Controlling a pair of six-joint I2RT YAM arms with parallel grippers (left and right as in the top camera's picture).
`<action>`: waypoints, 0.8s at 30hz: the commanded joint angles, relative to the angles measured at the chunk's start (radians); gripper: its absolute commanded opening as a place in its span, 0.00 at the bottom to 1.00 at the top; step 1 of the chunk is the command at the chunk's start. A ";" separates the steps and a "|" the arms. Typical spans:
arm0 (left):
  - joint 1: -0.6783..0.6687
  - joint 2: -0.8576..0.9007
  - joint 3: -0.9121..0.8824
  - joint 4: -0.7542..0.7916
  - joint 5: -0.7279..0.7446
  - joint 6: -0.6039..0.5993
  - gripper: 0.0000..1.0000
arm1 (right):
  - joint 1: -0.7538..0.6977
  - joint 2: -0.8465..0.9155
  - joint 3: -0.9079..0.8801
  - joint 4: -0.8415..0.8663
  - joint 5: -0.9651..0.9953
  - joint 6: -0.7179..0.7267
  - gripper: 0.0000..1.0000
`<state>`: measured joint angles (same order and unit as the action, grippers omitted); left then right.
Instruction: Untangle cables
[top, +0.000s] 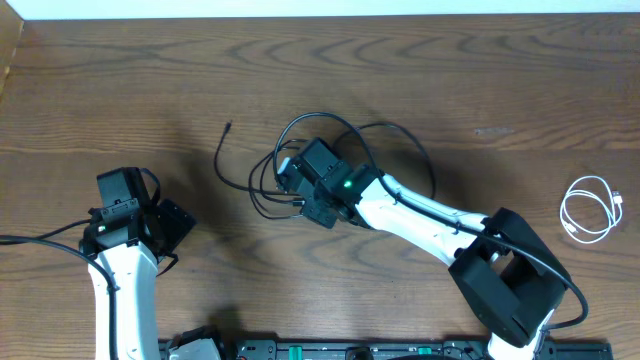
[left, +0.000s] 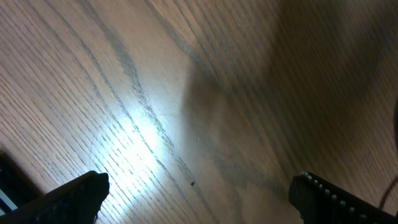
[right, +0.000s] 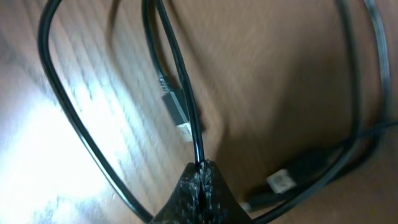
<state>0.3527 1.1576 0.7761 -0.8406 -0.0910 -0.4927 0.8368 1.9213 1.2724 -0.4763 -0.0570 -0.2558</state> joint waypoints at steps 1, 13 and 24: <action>0.005 0.002 -0.002 -0.004 -0.006 0.013 0.98 | -0.005 -0.018 0.008 -0.046 -0.066 -0.031 0.01; 0.005 0.002 -0.002 -0.004 -0.006 0.013 0.98 | -0.004 -0.011 -0.007 -0.111 -0.093 -0.101 0.01; 0.005 0.002 -0.002 -0.004 -0.006 0.013 0.98 | -0.003 0.063 -0.017 -0.112 -0.092 -0.122 0.02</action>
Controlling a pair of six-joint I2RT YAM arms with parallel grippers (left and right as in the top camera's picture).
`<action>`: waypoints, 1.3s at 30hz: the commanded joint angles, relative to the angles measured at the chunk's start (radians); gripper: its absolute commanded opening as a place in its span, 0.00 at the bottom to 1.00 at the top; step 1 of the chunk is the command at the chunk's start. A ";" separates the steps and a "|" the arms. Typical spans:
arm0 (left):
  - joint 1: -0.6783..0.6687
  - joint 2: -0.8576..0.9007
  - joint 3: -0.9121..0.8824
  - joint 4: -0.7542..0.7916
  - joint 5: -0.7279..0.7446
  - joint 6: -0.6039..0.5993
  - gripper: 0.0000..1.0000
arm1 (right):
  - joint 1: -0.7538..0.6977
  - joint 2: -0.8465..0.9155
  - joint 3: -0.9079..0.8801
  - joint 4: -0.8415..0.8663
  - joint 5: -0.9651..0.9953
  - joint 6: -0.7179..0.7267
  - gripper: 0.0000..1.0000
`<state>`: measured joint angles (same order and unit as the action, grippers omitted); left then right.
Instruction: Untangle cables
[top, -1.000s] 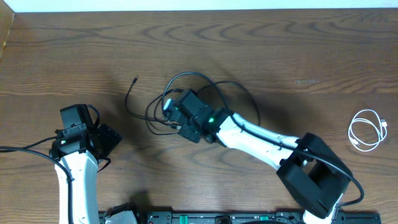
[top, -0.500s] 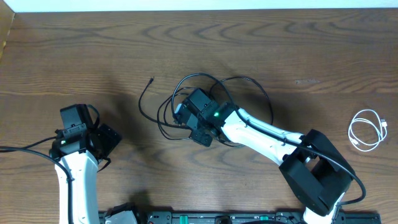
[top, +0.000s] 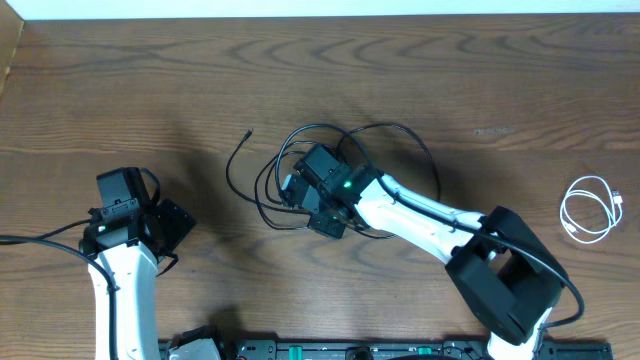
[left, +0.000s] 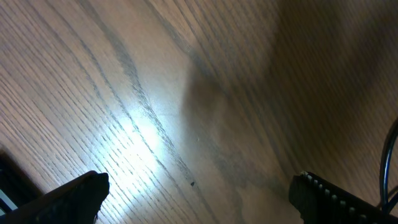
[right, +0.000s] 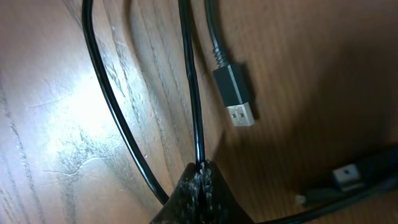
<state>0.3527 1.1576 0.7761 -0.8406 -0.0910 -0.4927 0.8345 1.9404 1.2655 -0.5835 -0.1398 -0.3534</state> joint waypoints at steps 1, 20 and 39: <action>0.005 0.002 -0.002 -0.004 -0.006 0.013 0.98 | 0.000 0.054 -0.010 -0.006 -0.009 -0.031 0.03; 0.005 0.002 -0.002 -0.004 -0.006 0.013 0.98 | 0.007 0.075 -0.013 -0.007 -0.010 -0.063 0.25; 0.005 0.002 -0.002 -0.004 -0.006 0.013 0.98 | -0.034 -0.039 0.014 -0.013 -0.264 -0.018 0.01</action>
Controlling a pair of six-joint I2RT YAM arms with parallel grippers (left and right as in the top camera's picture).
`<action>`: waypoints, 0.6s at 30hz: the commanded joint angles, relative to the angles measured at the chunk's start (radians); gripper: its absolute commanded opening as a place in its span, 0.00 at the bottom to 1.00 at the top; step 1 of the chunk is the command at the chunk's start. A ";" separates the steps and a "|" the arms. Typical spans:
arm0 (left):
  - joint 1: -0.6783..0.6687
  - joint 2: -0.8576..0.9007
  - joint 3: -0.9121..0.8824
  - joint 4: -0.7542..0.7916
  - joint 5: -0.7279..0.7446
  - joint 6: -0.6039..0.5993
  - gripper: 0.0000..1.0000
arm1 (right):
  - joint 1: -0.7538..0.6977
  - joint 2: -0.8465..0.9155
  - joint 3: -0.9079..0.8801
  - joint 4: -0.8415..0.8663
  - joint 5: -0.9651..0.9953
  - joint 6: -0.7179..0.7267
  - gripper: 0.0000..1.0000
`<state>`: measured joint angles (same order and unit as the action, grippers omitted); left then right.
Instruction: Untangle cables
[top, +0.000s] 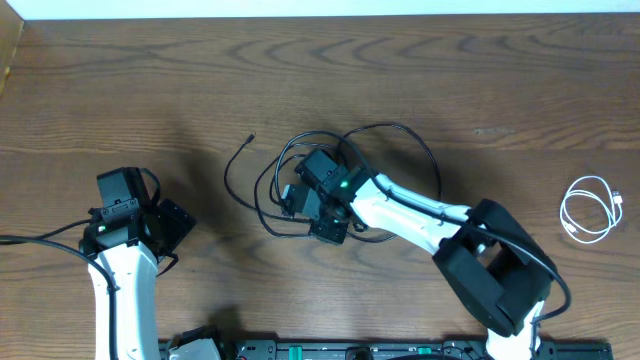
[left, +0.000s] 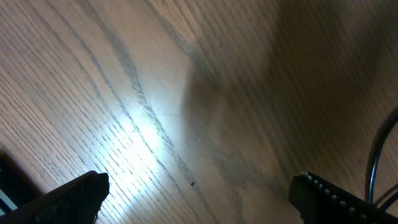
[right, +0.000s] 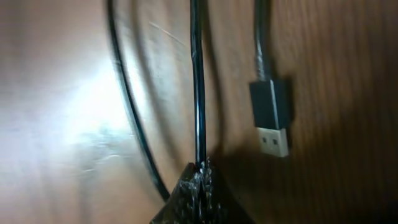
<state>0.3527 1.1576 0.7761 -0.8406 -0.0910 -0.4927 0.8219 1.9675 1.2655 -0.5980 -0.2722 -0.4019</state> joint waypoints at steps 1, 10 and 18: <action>0.005 0.002 -0.002 -0.004 -0.006 0.013 0.98 | -0.033 -0.074 0.014 0.002 -0.171 0.037 0.01; 0.005 0.002 -0.002 -0.004 -0.006 0.013 0.98 | -0.118 -0.077 0.013 0.002 -0.467 0.043 0.01; 0.005 0.002 -0.002 -0.004 -0.006 0.013 0.98 | -0.157 -0.077 0.013 0.003 -0.494 0.065 0.01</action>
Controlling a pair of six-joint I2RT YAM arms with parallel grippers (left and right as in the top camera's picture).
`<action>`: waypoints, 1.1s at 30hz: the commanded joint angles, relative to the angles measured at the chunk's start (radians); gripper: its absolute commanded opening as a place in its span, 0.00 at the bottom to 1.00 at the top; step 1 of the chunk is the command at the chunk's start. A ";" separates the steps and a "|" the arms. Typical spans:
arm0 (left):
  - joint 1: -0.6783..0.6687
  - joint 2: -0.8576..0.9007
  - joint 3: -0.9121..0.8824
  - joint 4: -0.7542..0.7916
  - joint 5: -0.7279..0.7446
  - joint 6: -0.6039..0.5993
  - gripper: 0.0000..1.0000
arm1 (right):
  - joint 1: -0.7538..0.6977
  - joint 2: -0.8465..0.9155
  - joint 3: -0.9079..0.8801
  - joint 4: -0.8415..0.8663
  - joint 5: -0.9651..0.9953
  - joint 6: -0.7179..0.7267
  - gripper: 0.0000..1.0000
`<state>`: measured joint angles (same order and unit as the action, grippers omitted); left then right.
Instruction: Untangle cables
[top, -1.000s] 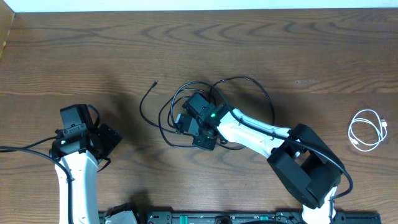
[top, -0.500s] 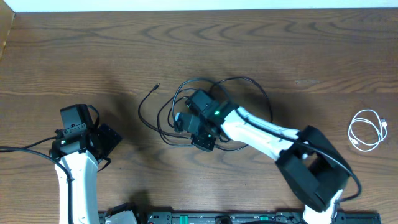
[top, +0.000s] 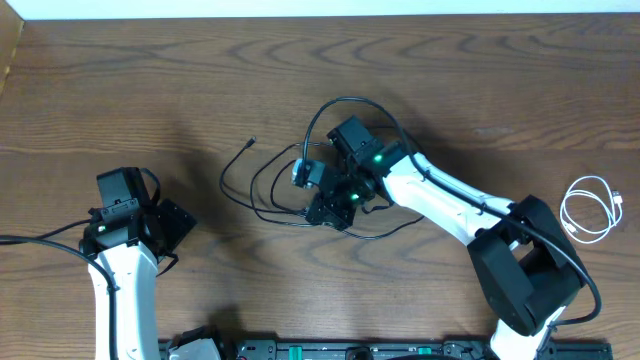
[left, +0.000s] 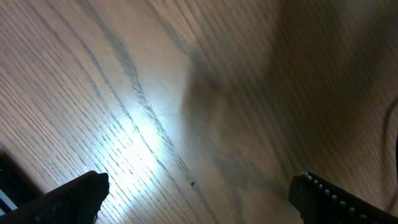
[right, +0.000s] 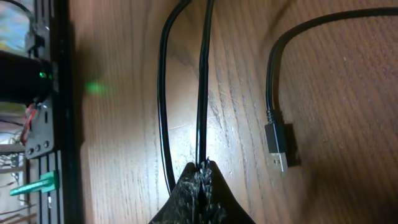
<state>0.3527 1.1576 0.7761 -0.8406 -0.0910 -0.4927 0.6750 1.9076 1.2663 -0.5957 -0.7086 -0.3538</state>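
Note:
Several black cables (top: 283, 186) lie tangled at the table's middle, with one loop (top: 338, 104) arching to the far side and a thin free end (top: 250, 143) at the left. My right gripper (top: 318, 190) sits in the tangle, shut on one black cable (right: 203, 93) that runs straight out from the fingertips (right: 203, 167). Beside it lie a second black strand (right: 163, 99) and a USB plug (right: 277, 147). My left gripper (left: 199, 198) is open over bare wood at the left, its fingers (left: 73, 196) holding nothing.
A coiled white cable (top: 589, 209) lies apart at the right edge. A black rail (right: 55, 93) with equipment runs along the table's front edge. The left arm (top: 124, 214) stands at the front left, away from the tangle.
My right gripper, still shut on the black cable, has shifted right and turned. The tangle followed, and its loop now arches farther back. The left arm has not moved.
My right gripper was shut on a black cable in the tangle at every moment. The bundle shifted a little to the right each time, its thin free end moving right with it. My left gripper stayed open at the front left throughout.

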 joint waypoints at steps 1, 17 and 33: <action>0.005 0.002 -0.002 -0.004 -0.006 0.013 0.98 | -0.010 -0.017 0.013 0.001 -0.057 0.017 0.01; 0.005 0.002 -0.002 0.034 0.013 -0.018 0.98 | -0.010 -0.017 0.013 0.004 -0.056 0.017 0.01; -0.136 0.010 -0.037 0.000 0.742 0.100 0.46 | -0.008 -0.017 0.013 0.013 -0.019 0.047 0.01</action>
<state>0.2592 1.1591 0.7483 -0.8375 0.5060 -0.4232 0.6689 1.9076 1.2663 -0.5838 -0.7219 -0.3271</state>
